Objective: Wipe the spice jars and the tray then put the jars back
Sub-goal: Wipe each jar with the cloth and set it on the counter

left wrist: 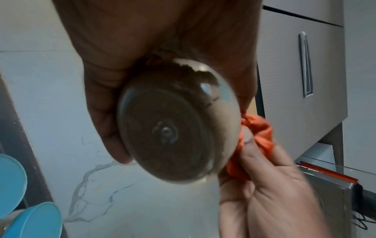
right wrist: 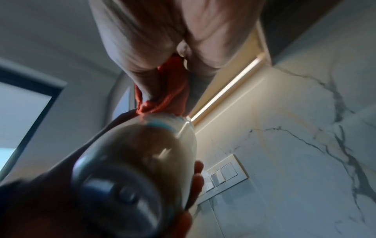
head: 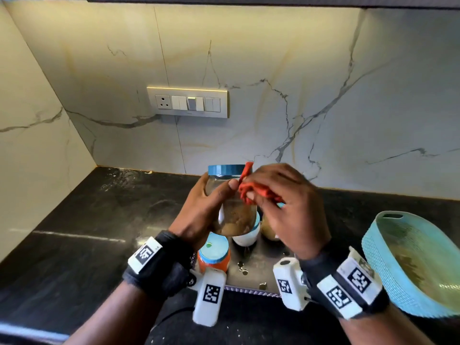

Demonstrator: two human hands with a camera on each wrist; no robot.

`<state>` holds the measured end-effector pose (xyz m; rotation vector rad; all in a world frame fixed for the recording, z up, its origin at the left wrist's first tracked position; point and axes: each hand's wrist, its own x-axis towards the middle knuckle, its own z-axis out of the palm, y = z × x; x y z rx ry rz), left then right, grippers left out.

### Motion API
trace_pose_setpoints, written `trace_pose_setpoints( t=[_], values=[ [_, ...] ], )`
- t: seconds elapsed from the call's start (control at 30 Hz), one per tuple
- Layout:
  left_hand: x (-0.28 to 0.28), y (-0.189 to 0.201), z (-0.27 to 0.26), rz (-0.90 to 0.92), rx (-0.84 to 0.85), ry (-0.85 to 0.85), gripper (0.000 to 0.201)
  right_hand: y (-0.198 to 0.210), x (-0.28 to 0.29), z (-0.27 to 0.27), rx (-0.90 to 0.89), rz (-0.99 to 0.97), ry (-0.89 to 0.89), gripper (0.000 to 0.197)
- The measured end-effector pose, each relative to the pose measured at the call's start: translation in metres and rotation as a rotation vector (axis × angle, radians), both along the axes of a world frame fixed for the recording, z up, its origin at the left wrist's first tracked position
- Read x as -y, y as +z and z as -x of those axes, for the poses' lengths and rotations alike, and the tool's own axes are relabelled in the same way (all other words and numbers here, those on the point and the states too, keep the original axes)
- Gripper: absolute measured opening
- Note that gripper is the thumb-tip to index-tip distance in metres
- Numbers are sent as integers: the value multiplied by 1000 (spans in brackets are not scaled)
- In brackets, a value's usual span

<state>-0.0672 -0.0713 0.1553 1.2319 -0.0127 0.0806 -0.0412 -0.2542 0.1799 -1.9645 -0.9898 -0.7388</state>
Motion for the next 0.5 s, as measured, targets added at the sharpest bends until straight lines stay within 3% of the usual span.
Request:
trace_pose_setpoints(
  t=[0.1,0.27,0.37,0.5],
  values=[
    [2,0,2,43,-5,-37,77,9,-1,-11,-77,-59,7,21],
    [-10,6,0,223,-36,-117,96,-14,-2,24,37,110,107,16],
    [-9,3,2,216,-28,-113,93,-21,0,27,97,156,125,16],
    [0,0,3,174,-26,-174,84,0,-4,-4,-59,-47,42,22]
  ],
)
